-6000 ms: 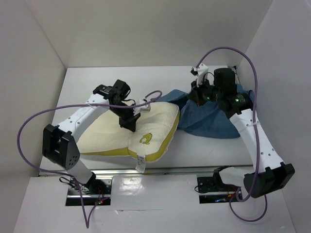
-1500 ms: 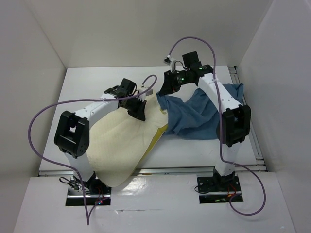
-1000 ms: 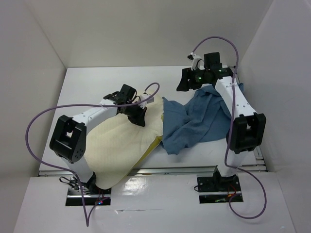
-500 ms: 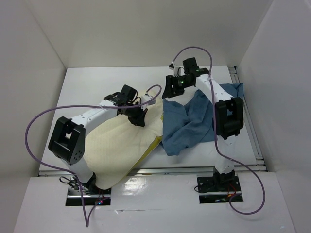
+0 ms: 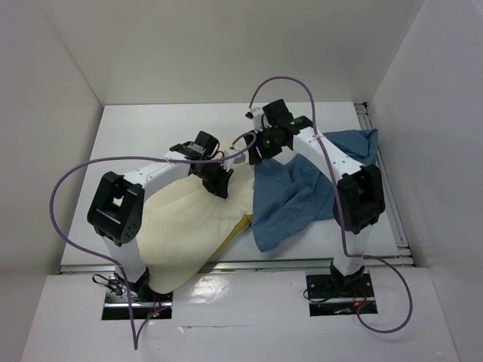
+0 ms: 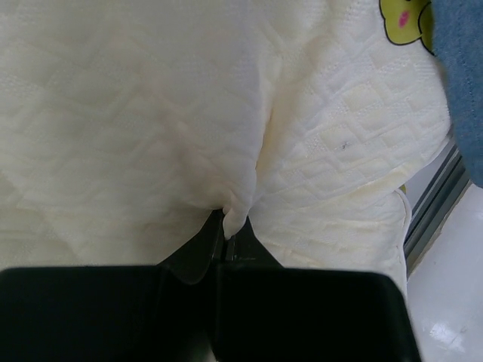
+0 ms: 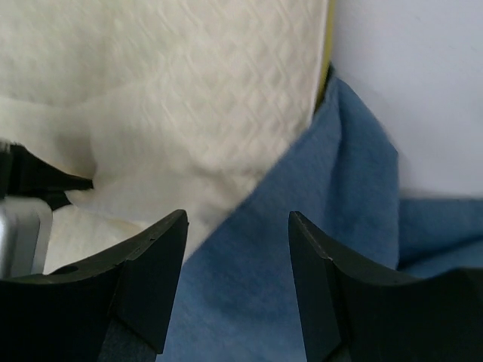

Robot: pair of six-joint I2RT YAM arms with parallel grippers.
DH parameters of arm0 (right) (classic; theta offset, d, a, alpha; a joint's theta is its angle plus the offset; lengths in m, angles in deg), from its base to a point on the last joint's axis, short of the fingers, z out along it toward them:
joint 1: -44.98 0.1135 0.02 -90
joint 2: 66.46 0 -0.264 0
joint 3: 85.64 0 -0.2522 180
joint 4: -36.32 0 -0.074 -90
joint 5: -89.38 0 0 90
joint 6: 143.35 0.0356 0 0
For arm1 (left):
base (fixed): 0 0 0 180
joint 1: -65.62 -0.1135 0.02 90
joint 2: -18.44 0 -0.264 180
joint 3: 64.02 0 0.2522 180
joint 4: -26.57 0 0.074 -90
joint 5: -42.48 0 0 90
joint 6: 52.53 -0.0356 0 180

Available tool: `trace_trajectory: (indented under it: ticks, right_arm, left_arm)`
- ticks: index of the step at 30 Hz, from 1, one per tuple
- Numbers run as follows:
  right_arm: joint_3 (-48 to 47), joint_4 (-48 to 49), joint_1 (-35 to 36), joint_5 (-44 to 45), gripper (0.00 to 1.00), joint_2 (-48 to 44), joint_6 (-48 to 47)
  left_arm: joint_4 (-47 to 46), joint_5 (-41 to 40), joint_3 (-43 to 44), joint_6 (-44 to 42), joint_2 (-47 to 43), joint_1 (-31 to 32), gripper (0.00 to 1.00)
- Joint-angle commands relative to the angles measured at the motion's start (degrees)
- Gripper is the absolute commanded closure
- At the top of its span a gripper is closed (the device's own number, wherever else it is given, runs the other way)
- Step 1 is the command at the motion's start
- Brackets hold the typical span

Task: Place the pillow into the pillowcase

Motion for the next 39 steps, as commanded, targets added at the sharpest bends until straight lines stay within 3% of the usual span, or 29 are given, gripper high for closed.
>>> trace_trajectory:
  ticks: [1, 7, 12, 20, 31, 34, 38, 39]
  right_arm:
    - [2.9, 1.6, 0.0, 11.8, 0.36, -7.2, -1.9]
    - [6.6, 0.6, -0.5, 10.1, 0.5, -8.9, -2.4]
    - [7.3, -0.7, -1.2, 3.8, 0.5, -8.9, -1.7]
    - [9.1, -2.4, 0.0, -3.0, 0.41, -11.3, -0.6]
    - [15.9, -1.4, 2.2, 1.3, 0.33, -13.2, -0.6]
    - [15.9, -0.8, 2.9, 2.4, 0.49, -12.4, -1.1]
    - [13.7, 0.5, 2.9, 5.0, 0.83, -10.0, -1.1]
    - [13.7, 0.5, 2.9, 5.0, 0.84, -10.0, -1.1]
  left_arm:
    - [-2.6, -1.1, 1.5, -1.3, 2.0, 0.0, 1.0]
    - [-2.6, -1.1, 2.8, -0.7, 3.2, 0.0, 1.0]
    - [-2.6, -1.7, 3.4, -0.7, 3.7, 0.0, 1.0]
    - [-3.7, -2.3, 2.3, -0.1, 3.2, 0.0, 1.0]
    - [-4.2, -3.4, 5.4, 0.5, 5.4, 0.0, 1.0]
    - [-4.8, -3.4, 5.4, 1.0, 5.4, 0.0, 1.0]
    - [-4.8, -2.9, 4.2, 1.0, 4.8, 0.0, 1.0]
    - [-4.8, -2.9, 4.2, 1.0, 4.8, 0.0, 1.0]
